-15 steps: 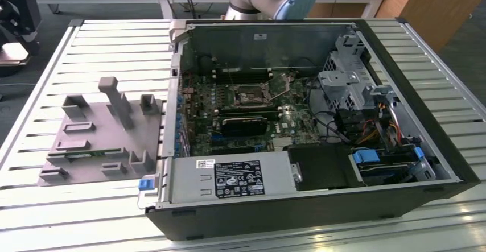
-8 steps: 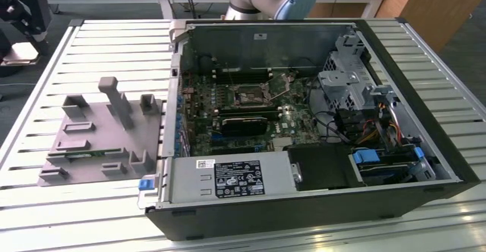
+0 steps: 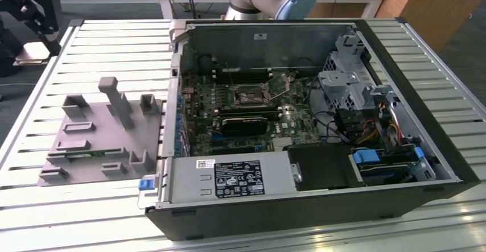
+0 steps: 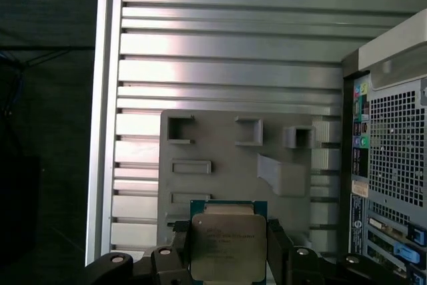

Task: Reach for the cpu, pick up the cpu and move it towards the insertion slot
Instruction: 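Pick up the cpu and move it towards the insertion slot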

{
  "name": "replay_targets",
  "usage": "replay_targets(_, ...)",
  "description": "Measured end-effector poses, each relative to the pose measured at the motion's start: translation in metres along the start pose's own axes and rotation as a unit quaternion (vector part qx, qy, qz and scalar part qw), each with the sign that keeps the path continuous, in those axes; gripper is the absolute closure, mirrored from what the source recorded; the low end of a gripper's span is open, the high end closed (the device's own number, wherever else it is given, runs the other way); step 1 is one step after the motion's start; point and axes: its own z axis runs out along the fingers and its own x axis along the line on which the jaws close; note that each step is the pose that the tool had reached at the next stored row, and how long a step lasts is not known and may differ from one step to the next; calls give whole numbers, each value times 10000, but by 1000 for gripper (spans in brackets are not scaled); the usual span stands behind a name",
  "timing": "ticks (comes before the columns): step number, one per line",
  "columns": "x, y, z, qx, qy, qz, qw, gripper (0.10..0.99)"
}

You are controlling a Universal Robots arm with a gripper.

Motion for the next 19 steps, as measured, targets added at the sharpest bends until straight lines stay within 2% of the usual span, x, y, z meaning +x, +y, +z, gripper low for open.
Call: replay_targets(19, -288, -5, -1, -1, 0, 0, 10000, 545)
